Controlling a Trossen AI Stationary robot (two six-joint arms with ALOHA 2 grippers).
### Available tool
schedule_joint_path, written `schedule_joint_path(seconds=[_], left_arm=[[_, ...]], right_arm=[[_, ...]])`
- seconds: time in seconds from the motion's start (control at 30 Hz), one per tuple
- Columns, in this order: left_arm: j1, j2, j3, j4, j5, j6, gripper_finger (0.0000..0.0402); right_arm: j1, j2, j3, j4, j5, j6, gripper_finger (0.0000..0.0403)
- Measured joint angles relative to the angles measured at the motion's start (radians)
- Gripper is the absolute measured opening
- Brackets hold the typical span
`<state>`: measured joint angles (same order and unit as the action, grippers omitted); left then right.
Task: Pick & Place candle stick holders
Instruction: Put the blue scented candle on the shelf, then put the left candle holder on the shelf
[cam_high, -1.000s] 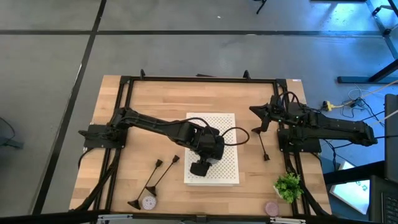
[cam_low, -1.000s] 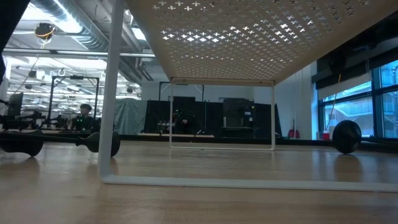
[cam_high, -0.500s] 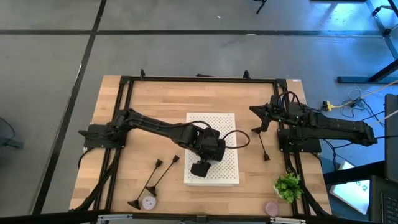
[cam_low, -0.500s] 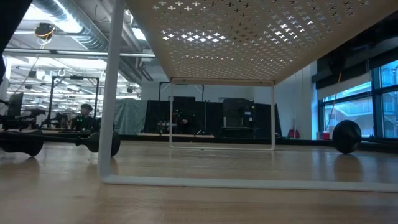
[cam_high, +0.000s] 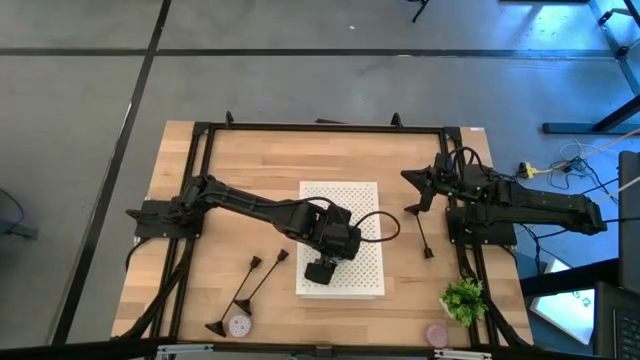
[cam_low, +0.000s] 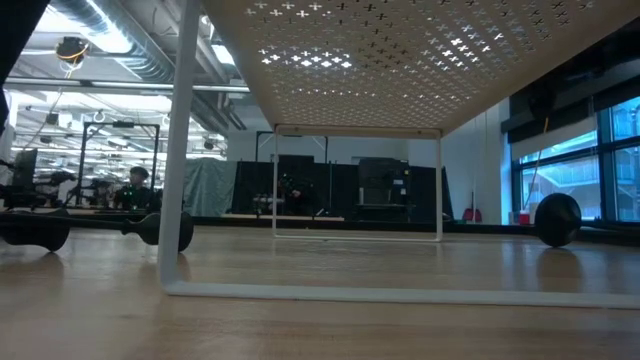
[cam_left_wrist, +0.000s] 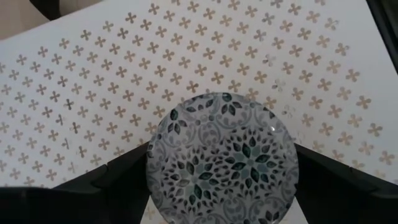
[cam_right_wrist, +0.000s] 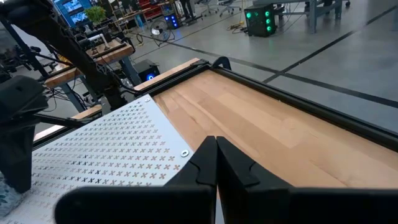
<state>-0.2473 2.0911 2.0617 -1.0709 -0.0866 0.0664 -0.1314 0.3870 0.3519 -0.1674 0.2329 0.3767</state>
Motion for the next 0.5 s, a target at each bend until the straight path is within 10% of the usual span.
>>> schedule_joint_path(seconds=[0.5], left_arm=[[-0.002, -0.003, 0.131, -0.101, 0.017, -0.062, 0.0340]], right_arm=[[0.000, 0.000, 0.000, -0.001, 0.000, 0.000, 0.0001]])
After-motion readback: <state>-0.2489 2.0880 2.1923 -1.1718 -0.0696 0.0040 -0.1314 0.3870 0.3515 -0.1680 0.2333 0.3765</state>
